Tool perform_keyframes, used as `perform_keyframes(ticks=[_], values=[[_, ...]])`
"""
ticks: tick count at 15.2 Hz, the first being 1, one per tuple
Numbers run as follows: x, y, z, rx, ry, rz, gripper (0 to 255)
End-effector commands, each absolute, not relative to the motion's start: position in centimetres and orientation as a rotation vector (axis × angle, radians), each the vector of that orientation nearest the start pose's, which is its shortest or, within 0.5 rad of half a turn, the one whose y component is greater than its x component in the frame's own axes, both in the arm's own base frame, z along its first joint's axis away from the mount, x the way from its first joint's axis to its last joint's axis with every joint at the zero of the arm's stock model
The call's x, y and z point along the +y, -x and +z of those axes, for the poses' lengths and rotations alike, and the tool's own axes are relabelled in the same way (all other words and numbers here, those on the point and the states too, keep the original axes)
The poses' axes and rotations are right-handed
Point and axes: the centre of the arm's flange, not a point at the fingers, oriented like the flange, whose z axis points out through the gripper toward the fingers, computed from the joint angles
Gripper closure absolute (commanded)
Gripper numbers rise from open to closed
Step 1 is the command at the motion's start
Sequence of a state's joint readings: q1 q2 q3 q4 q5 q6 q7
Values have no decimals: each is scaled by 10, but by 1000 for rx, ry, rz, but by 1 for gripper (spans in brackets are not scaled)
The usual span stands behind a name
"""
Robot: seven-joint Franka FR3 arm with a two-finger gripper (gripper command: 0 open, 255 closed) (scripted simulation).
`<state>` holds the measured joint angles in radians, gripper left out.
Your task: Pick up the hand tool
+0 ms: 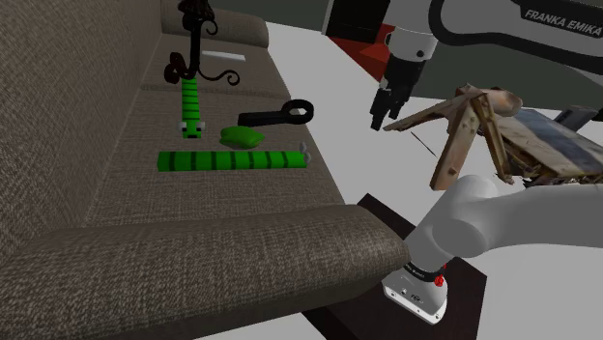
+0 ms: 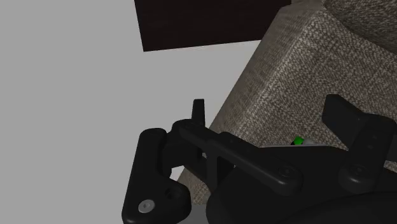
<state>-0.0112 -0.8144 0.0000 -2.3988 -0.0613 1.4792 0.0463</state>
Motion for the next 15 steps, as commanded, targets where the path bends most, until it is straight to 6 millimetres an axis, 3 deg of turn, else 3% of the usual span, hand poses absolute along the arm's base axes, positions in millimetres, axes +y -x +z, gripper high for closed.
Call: perform_keyframes(ticks=[1,15], values=[[-10,-288,572,96,3199,167,0],[-37,-451,497,-218,3274,177,0]])
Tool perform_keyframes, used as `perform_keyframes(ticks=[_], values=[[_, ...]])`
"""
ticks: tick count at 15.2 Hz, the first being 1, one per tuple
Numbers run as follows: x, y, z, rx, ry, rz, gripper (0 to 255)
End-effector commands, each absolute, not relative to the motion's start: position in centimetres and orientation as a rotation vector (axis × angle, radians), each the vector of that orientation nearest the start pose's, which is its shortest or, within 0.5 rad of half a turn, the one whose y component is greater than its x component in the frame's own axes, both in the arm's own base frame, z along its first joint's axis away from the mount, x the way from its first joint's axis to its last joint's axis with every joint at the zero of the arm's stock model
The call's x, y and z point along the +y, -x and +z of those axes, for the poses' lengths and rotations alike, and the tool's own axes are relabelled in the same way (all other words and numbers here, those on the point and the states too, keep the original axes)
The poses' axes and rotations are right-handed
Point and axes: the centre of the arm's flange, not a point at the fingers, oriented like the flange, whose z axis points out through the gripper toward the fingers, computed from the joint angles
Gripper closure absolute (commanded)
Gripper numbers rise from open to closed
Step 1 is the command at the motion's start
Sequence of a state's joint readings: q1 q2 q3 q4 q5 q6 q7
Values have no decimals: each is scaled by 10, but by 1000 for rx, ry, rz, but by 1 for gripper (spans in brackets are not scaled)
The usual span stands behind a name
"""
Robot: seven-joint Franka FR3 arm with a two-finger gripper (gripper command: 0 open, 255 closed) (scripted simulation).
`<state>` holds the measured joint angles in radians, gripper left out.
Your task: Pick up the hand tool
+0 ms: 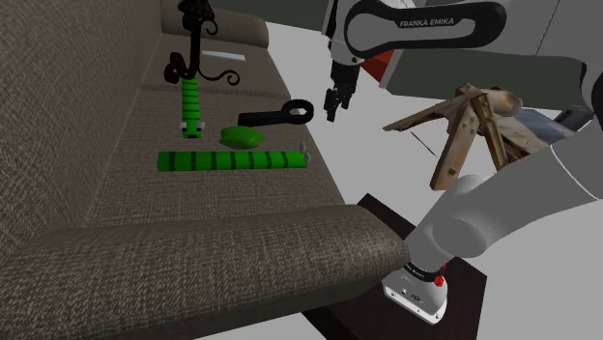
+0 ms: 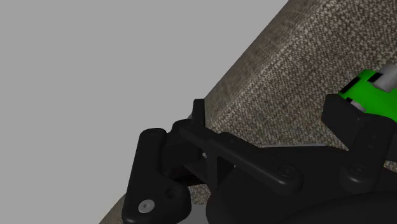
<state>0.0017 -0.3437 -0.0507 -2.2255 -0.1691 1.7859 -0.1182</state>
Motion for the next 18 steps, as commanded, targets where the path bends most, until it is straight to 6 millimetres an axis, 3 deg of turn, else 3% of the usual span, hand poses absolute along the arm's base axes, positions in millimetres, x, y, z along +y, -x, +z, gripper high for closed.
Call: perform_keyframes(ticks=[1,14,18], values=[[-38,-463,492,-241,3278,177,0],[-38,-616,421,-546,3315,185,0],[-38,-617,405,-549,3315,185,0]])
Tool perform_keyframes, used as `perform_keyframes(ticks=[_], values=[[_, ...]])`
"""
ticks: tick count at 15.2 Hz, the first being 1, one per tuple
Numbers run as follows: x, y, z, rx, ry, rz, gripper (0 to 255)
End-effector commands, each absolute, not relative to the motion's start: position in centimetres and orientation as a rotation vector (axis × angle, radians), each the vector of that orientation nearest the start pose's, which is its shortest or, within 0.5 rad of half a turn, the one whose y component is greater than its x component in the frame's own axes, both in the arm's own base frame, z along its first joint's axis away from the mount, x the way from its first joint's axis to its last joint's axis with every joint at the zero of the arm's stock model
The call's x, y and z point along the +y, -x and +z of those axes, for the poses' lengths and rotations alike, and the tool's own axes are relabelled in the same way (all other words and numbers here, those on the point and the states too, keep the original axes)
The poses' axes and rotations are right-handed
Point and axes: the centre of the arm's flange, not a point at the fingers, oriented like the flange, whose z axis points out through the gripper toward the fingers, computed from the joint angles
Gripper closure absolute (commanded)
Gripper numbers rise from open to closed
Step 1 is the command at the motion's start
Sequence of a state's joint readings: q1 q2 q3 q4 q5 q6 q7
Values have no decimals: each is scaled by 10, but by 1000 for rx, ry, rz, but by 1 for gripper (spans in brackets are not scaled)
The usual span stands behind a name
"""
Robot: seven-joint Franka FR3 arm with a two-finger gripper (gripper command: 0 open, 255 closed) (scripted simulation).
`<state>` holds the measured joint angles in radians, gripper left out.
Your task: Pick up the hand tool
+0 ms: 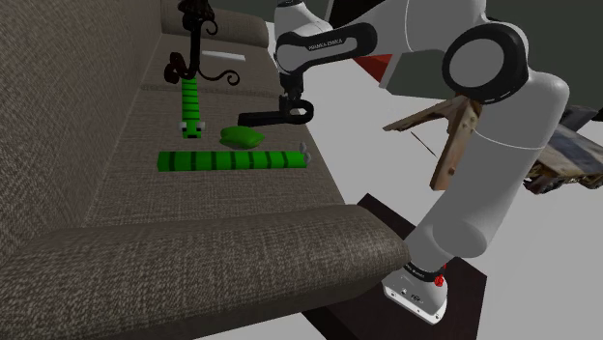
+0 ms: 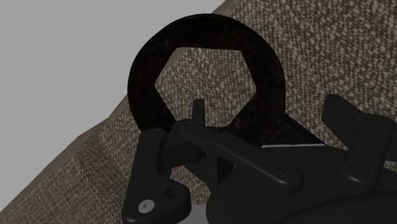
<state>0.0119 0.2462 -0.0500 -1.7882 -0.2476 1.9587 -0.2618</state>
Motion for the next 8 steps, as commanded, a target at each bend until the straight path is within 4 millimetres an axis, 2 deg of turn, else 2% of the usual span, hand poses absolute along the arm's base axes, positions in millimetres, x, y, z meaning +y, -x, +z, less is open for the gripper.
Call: perform_keyframes(ticks=[1,4,6,7,8], values=[[-38,-617,400,-549,3315,185,0],[-38,-617,381,-549,3315,185,0],[-38,-617,381,-549,3315,185,0],[-38,-617,381,-549,3315,185,255],[-38,-617,381,-549,3315,185,255]])
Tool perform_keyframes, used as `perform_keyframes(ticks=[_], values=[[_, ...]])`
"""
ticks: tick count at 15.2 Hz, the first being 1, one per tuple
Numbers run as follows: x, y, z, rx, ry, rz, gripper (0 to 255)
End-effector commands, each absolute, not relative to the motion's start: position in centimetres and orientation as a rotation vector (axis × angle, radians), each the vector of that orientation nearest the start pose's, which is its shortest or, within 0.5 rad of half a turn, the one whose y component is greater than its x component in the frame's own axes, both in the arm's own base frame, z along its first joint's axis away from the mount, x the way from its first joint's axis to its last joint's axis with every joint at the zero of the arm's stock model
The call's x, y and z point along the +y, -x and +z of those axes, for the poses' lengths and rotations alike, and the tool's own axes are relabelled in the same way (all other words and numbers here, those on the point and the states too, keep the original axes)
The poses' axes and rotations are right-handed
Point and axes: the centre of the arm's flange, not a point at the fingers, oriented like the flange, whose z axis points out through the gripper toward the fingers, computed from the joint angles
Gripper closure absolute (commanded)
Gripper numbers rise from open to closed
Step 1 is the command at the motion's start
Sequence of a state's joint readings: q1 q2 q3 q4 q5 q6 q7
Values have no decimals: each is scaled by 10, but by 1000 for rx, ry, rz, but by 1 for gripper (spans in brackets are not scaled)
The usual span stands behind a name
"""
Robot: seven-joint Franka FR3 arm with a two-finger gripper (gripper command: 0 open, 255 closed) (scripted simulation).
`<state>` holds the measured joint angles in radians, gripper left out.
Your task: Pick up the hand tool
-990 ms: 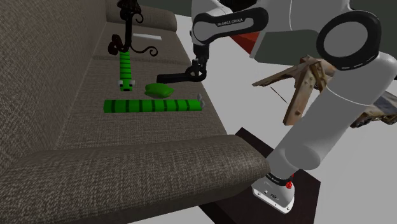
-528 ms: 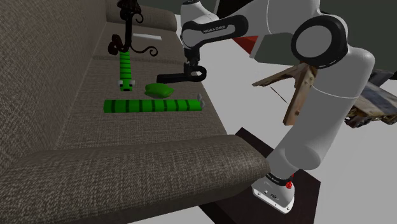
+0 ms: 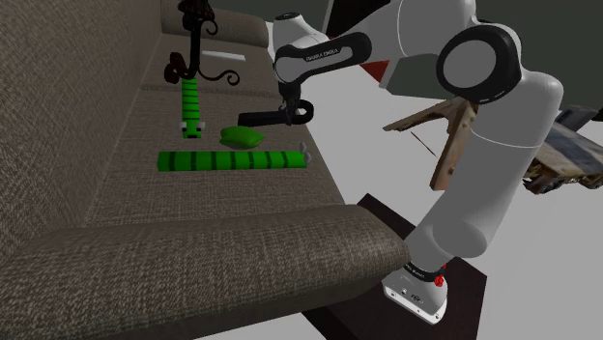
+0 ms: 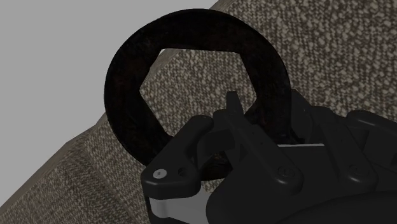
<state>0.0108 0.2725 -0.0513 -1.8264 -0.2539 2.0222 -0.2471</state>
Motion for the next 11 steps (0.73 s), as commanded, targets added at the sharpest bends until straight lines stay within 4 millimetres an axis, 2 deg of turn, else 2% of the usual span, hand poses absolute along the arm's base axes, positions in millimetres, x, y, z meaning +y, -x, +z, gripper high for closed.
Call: perform_keyframes(ticks=[1,8,11], values=[[-37,-617,381,-549,3315,185,255],[-38,-617,381,-549,3315,185,255],[-38,-617,396,-549,3315,185,255]])
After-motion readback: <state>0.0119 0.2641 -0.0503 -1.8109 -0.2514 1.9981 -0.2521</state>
